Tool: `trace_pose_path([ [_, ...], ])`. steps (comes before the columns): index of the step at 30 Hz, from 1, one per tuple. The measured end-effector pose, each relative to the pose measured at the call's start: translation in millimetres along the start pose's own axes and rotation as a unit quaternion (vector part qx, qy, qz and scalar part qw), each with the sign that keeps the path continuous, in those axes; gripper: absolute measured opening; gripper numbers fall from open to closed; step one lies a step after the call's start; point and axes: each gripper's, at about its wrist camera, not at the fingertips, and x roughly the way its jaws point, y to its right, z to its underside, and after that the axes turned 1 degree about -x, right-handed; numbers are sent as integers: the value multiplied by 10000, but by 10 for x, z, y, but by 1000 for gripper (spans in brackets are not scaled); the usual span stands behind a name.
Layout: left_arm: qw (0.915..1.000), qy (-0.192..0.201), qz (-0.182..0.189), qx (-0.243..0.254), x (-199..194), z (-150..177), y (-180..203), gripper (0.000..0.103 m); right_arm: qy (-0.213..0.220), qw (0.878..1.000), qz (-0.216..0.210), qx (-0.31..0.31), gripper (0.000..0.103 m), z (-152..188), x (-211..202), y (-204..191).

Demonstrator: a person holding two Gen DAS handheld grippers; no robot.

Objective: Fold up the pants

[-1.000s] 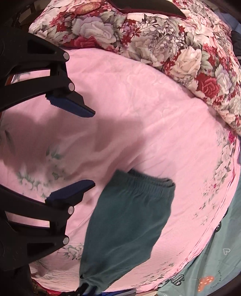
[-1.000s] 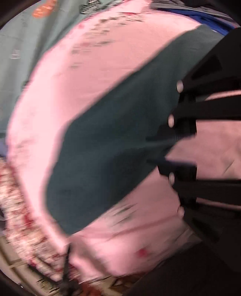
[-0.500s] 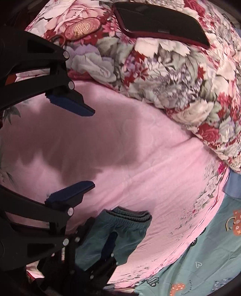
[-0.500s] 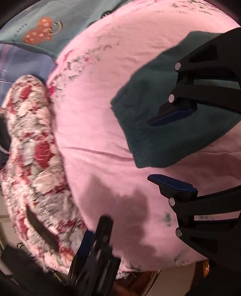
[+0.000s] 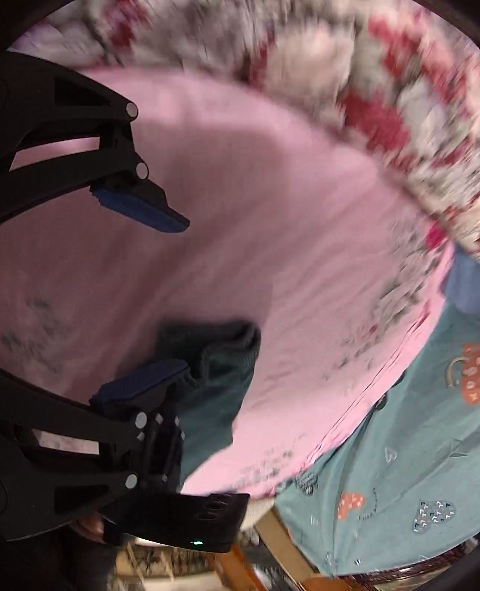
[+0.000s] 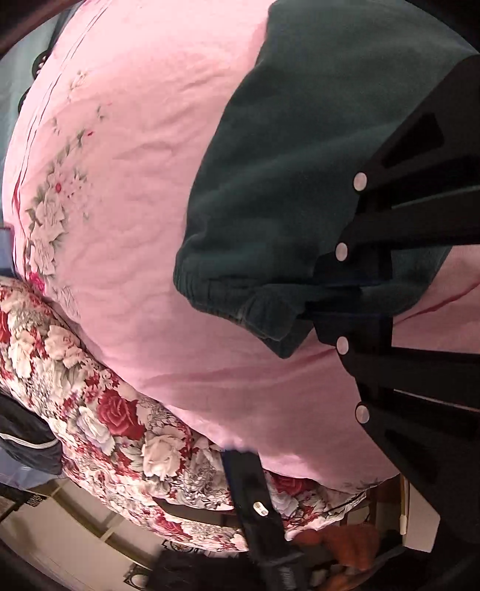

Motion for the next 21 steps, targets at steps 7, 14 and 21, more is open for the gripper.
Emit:
trace_pose_path([
  [7, 9819, -1055, 1306, -874, 675, -159, -71, 57, 170, 9996, 207, -104, 9, 9, -92, 36],
  [14, 9581, -1617, 2128, -1030, 963, -264, 62, 15, 260, 9986, 422, -170, 21, 28, -170, 151],
  [21, 9567, -1762, 2151, -858, 952, -368, 172, 12, 477, 9865, 1031, -1177, 59, 70, -147, -170],
])
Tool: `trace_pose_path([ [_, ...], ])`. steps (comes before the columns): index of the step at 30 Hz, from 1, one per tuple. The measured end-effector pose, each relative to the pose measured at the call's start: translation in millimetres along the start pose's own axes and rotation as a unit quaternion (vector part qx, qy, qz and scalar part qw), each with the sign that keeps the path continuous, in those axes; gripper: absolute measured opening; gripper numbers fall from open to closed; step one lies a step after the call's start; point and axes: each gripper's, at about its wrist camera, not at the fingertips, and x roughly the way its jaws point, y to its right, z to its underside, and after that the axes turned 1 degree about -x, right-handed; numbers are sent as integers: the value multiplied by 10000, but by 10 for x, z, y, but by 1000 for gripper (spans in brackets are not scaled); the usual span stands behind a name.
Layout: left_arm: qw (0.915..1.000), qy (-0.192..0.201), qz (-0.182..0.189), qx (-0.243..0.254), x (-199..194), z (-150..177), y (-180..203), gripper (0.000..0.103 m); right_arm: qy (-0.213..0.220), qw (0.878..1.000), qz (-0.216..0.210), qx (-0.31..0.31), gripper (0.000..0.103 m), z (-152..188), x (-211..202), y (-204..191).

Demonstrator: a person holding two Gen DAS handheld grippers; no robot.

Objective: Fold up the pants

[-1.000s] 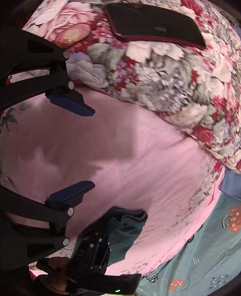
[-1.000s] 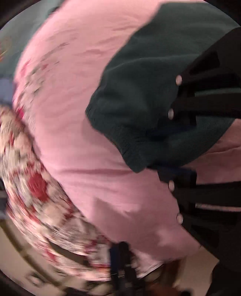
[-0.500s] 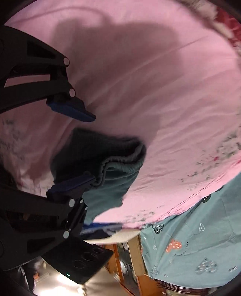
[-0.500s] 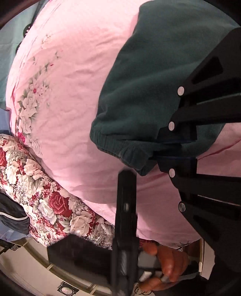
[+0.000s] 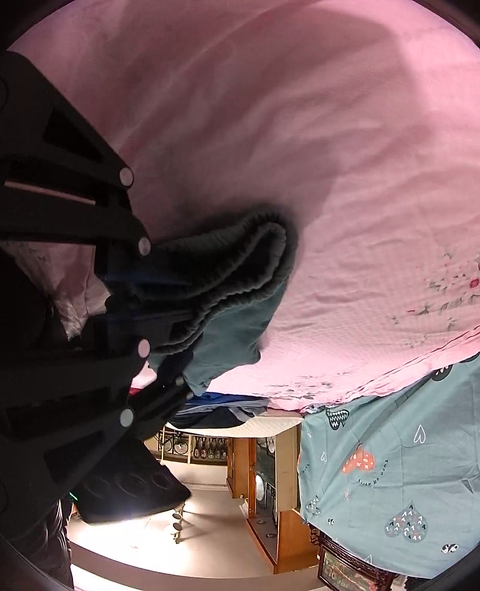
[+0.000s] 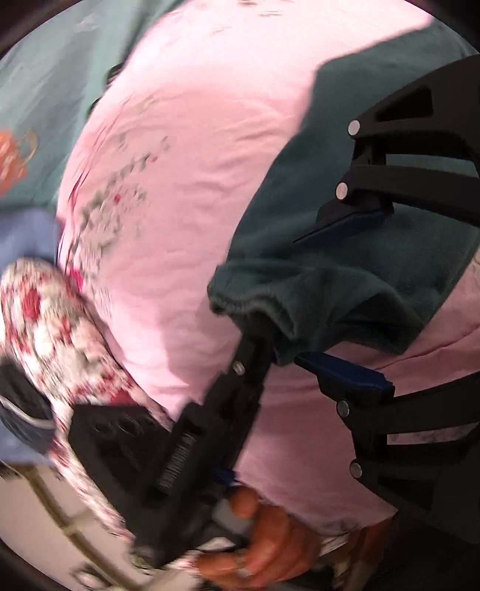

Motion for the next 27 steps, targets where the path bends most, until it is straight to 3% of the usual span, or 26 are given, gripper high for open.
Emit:
trace_pose_path([
  [4, 9999, -40, 113, 11, -2, -24, 43, 12, -58, 9974, 308, -643, 59, 11, 166, -223],
  [5, 9999, -69, 65, 48, 5, -26, 69, 12, -29, 9958, 425, -805, 55, 14, 186, -268],
  [6, 9999, -89, -30, 103, -5, -23, 90, 12, -40, 9940, 600, -919, 44, 13, 212, -291],
  [7, 9996, -94, -223, 164, -36, -12, 117, 15, -102, 9943, 590, -883, 17, 4, 223, -274],
  [9, 9991, -60, -418, 20, -115, -22, 103, 44, -85, 9949, 628, -786, 9, -6, 184, -243],
  [10, 9988, 21, -467, -113, -187, -26, 72, 70, -5, 9934, 760, -860, 8, 0, 139, -263],
  [11, 9980, 173, -563, -231, -276, -31, 47, 81, 50, 9924, 821, -920, 8, 6, 106, -288],
  [15, 9985, -22, -293, -469, -244, -97, 7, 87, 184, 9903, 850, -1080, 8, 22, 10, -418],
  [18, 9986, -267, -243, -396, -25, -130, 31, 80, 219, 9889, 873, -1182, 8, 32, -33, -521],
  [20, 9988, -358, -101, -325, 75, -131, 31, 28, 217, 9892, 862, -1167, 7, -11, -62, -556],
  [23, 9998, -33, 61, -172, -144, -104, 114, 20, 337, 9898, 822, -1111, 7, -161, -154, -669],
  [27, 9991, 418, 69, 0, -651, 16, 115, 20, 608, 9912, 483, -1071, 7, -381, -247, -911],
])
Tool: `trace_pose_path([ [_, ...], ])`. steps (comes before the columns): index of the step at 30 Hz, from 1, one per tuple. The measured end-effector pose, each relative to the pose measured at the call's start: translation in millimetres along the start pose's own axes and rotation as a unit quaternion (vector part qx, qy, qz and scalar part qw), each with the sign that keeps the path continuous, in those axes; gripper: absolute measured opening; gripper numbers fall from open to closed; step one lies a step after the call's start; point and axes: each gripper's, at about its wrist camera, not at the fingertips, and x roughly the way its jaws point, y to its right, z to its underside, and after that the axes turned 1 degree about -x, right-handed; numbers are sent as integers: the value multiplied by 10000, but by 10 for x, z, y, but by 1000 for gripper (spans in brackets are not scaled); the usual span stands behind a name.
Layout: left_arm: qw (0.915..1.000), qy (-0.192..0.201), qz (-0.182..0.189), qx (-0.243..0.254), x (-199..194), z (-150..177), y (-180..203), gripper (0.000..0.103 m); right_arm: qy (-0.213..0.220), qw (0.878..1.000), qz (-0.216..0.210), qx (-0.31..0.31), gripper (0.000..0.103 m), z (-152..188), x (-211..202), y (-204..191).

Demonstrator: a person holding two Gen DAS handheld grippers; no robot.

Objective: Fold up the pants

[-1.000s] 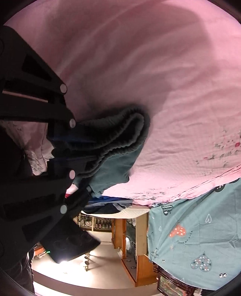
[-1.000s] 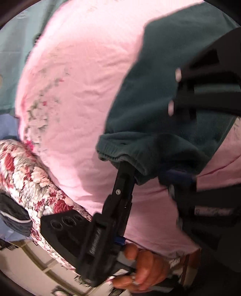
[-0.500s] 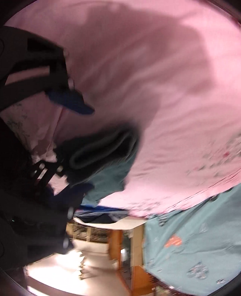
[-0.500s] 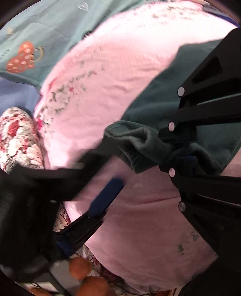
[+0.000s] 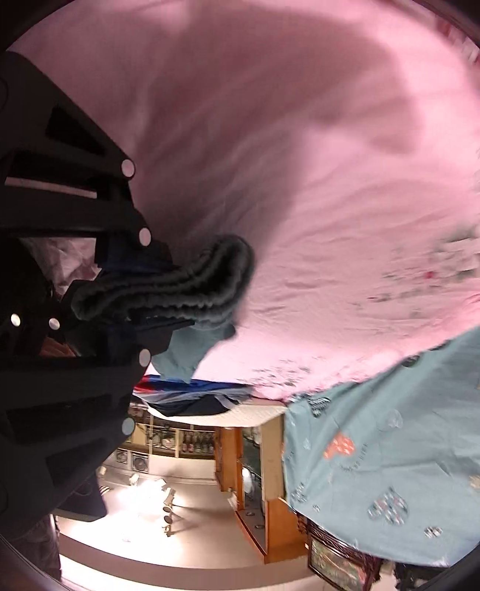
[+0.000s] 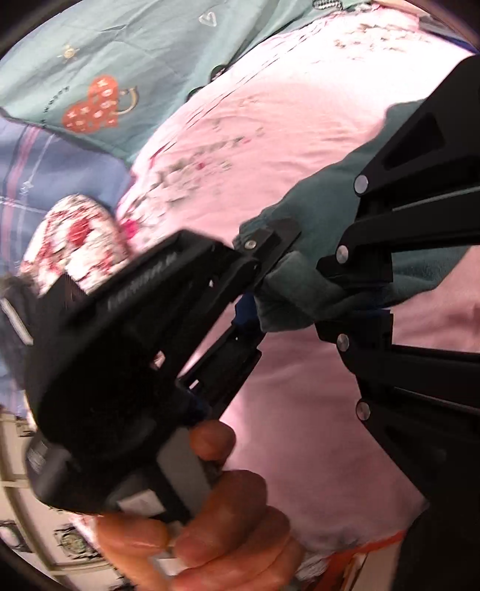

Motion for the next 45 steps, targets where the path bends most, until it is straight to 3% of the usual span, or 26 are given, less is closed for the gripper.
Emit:
trace_pose_path([
  [3, 9995, 179, -244, -40, -230, 88, -246, 20, -6, 9996, -241, -155, 7, -54, 113, -227],
  [7, 9960, 196, -785, -381, -154, 240, -827, 20, -631, 9960, -589, -221, 16, 149, 568, -374],
  [9, 9956, 281, -828, -325, -135, 307, -894, 21, -893, 9931, -758, -74, 18, 237, 572, -328],
  [10, 9953, 328, -872, -277, -146, 325, -876, 25, -811, 9926, -901, 87, 28, 279, 451, -239],
  [11, 9942, 408, -961, -272, -207, 337, -849, 32, -690, 9931, -924, 202, 47, 313, 328, -155],
  [13, 9893, 722, -1215, -362, -394, 331, -791, 44, -309, 9957, -715, 501, 57, 425, -6, 112],
  [17, 9686, 1390, -2061, -63, -771, 334, -550, 46, -370, 9894, -7, 1405, 57, 838, -430, 812],
  [19, 9615, 1548, -2250, 305, -826, 369, -326, 46, -594, 9709, 377, 2289, 57, 1214, -603, 1326],
  [21, 9648, 1483, -2052, 716, -704, 435, -12, 49, -757, 9454, 676, 3096, 57, 1681, -854, 1612],
  [22, 9671, 1337, -1926, 986, -539, 484, 185, 53, -809, 9243, 895, 3622, 57, 1977, -1009, 1869],
  [25, 9685, 1017, -1695, 1517, -73, 622, 542, 59, -810, 8897, 1118, 4352, 57, 2537, -1326, 2241],
  [27, 9715, 748, -1528, 1653, 373, 733, 686, 59, -725, 8822, 1102, 4520, 57, 2768, -1498, 2355],
  [29, 9767, 431, -1416, 1557, 833, 820, 702, 59, -722, 8853, 1069, 4468, 57, 2885, -1560, 2439],
  [32, 9744, 58, -1848, 1277, 1287, 972, 504, 60, -620, 8931, 811, 4382, 57, 2880, -1554, 2481],
  [34, 9721, 203, -1910, 1343, 1256, 1039, 515, 60, -478, 9033, 516, 4233, 57, 2800, -1526, 2493],
  [38, 9798, 243, -1758, 922, 1068, 1059, 404, 60, -110, 9249, -453, 3773, 57, 2374, -1289, 2594],
  [42, 9796, 350, -1796, 826, 1045, 1106, 405, 60, 90, 9301, -1477, 3361, 57, 1804, -882, 2741],
  [45, 9760, 348, -1938, 934, 1120, 1124, 451, 60, -51, 9351, -1756, 3077, 57, 1487, -549, 2827],
])
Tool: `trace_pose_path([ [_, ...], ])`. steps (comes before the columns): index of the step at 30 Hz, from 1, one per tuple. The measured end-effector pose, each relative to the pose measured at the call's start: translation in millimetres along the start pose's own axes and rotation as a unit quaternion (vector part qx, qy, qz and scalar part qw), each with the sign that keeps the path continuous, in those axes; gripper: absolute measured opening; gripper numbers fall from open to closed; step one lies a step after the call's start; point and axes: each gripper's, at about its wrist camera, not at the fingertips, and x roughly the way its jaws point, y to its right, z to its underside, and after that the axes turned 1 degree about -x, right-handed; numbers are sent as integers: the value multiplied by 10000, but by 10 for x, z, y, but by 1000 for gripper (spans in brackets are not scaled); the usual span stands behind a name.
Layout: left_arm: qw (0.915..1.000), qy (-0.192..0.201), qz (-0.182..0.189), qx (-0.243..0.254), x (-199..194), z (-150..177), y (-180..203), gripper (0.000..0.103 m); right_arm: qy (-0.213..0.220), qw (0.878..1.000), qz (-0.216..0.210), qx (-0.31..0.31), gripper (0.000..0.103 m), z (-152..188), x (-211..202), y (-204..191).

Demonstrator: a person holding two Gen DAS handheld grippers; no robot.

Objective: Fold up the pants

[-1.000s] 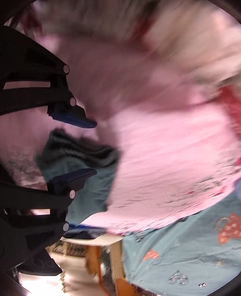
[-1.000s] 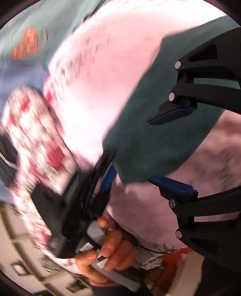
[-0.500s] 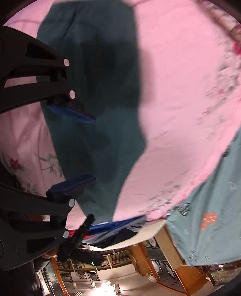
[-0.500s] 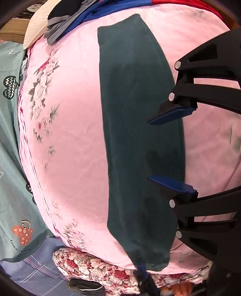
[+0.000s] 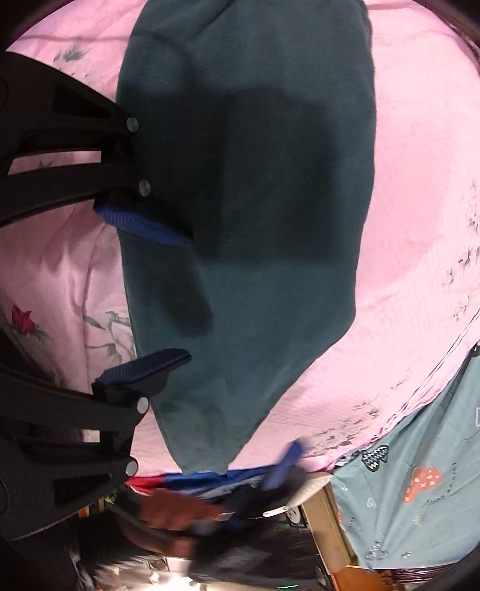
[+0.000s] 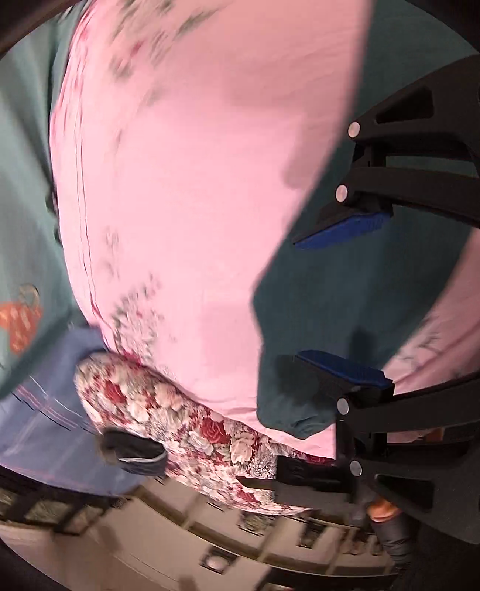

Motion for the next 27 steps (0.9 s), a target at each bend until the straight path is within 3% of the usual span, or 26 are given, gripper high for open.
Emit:
trace_pose_path([
  [4, 9998, 12, 64, -172, 32, -5, -20, 60, -806, 9957, -280, -371, 57, -331, 596, 51],
  [7, 9996, 10, 115, -271, 46, 5, -37, 60, -1351, 9883, -338, -625, 57, -385, 894, 103],
  [12, 9996, -28, 133, -266, 32, 25, -66, 60, -2149, 9691, -888, -821, 57, -339, 1089, 162],
  [14, 9993, -75, 158, -319, 32, 16, -87, 60, -2305, 9630, -1185, -743, 57, -357, 1088, 192],
  [19, 9989, -179, 168, -403, 85, -34, -70, 60, -2751, 9333, -2257, -478, 57, -402, 1014, 253],
  [27, 9982, -314, 144, -487, 159, -96, -42, 60, -3239, 8952, -3037, -383, 59, -422, 1157, 259],
])
